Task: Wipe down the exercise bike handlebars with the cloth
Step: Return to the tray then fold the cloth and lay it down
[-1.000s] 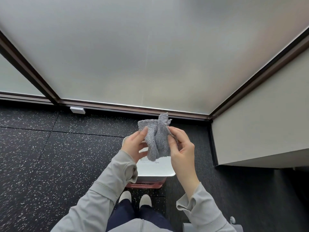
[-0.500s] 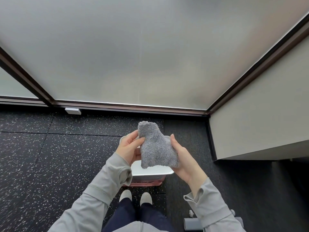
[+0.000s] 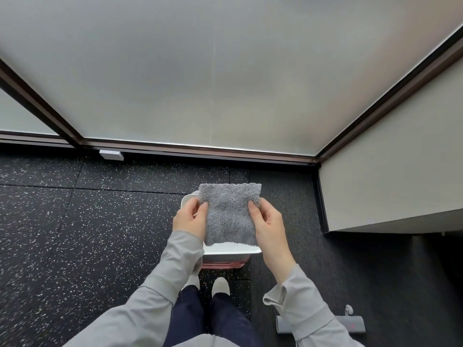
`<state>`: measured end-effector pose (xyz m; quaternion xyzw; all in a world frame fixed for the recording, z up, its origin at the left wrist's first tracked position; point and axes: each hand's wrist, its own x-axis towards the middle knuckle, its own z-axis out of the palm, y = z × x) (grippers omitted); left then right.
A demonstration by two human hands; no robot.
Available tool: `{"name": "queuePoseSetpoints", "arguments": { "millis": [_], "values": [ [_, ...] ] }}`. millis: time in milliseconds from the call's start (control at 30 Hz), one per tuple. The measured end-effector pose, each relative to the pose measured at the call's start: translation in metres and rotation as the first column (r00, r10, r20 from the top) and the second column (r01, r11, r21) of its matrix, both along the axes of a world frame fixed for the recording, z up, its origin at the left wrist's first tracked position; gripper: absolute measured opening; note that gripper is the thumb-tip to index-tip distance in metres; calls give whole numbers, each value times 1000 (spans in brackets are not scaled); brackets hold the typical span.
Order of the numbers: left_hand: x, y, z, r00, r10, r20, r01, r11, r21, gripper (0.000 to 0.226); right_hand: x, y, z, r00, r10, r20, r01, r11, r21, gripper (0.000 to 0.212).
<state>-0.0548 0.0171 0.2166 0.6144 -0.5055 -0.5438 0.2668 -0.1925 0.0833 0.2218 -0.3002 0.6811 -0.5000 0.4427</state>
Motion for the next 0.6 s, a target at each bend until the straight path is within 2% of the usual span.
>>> {"name": "queuePoseSetpoints", "arguments": {
  "millis": [67,167,267,367,467,533,600],
  "values": [
    [-6,6,-9,989,32,145,-24,998,-58,16,6,-1,-7,998,-18,-67,17,1000,-20,18],
    [-15,12,-30,976,59,211,-46,997,-67,27,11,-2,-25,989,-76,-127,75,997,-18,27],
    [-22,13,-55,978,69,198,-60,997,-51,17,9,-5,-47,990,-101,-102,103,995,13,21],
    [-20,13,-87,981,1,193,1,1000,-9,12,2,-1,-79,994,-99,-51,102,992,75,20],
    [-18,9,-128,993,-45,113,36,996,82,21,-9,3,-123,994,-103,-28,106,980,169,18],
    [-17,3,-158,997,-51,66,39,985,171,25,-15,2,-153,997,-71,-41,78,967,242,15],
    [-18,2,-192,994,-71,78,53,976,210,14,-20,0,-187,996,-22,-88,48,950,308,15]
  ]
}}
